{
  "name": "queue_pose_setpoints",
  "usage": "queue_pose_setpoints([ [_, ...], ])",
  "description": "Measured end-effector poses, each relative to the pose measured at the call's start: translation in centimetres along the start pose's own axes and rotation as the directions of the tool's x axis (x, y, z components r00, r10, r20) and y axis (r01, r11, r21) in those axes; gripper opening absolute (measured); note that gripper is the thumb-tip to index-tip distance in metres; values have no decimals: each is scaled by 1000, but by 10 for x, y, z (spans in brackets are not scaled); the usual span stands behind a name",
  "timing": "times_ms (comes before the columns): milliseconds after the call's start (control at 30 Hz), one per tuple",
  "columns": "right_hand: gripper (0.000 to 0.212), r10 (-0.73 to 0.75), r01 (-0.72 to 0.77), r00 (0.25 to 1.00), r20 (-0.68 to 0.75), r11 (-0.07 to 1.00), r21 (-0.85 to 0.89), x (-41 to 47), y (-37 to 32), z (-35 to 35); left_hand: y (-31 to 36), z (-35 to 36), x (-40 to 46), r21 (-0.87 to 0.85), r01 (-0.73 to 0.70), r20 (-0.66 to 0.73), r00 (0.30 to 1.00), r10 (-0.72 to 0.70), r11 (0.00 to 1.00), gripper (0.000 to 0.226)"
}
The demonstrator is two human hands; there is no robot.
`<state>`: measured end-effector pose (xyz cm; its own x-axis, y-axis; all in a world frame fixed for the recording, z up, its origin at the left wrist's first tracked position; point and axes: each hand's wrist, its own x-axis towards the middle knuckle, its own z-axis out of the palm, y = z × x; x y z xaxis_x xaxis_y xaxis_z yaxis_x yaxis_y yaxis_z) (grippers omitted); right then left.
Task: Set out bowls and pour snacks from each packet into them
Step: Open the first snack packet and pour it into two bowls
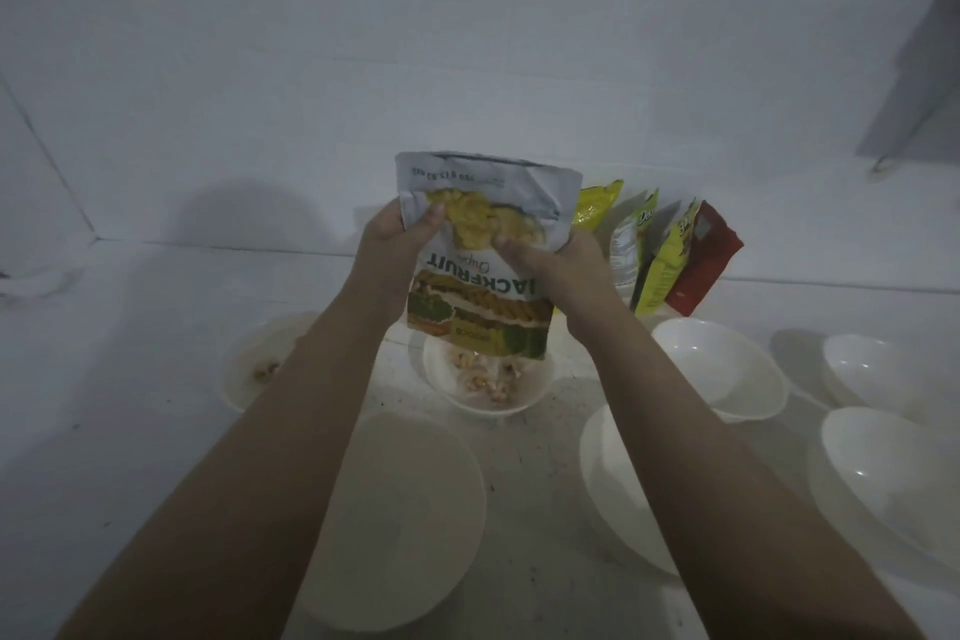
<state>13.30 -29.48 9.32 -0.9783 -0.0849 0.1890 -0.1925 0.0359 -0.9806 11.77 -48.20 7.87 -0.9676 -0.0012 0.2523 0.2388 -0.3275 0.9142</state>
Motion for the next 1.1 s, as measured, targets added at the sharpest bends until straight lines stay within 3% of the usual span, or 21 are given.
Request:
queue_pose_setpoints([
  [100,20,65,-64,997,35,998,-27,3,6,2,2,-4,1,-19,27,-27,999,-28,999,14],
  [267,34,241,-211,967,78,937,-280,-6,27,10,10,-17,4,-103,35,-94,995,-45,994,19],
  [400,30,226,-240,967,-116,962,-128,-28,31,15,14,-23,5,-136,24,-126,991,-42,990,21],
  [533,37,77,-107,925,-373,992,-62,-59,16,10,9,7,-10,162,123,-192,977,-91,979,59],
  [600,46,-21,-54,880,-474,988,-144,-78,5,2,0,32,-28,249,89,-175,984,-45,964,60],
  [800,58,-183,-32,711,-679,956,-291,-154,-22,-44,-25,120,-92,255,-97,142,988,62,962,35],
  [1100,53,-283,-131,391,-876,925,-357,-296,-44,-153,-49,273,-170,167,-102,526,850,-2,981,18],
])
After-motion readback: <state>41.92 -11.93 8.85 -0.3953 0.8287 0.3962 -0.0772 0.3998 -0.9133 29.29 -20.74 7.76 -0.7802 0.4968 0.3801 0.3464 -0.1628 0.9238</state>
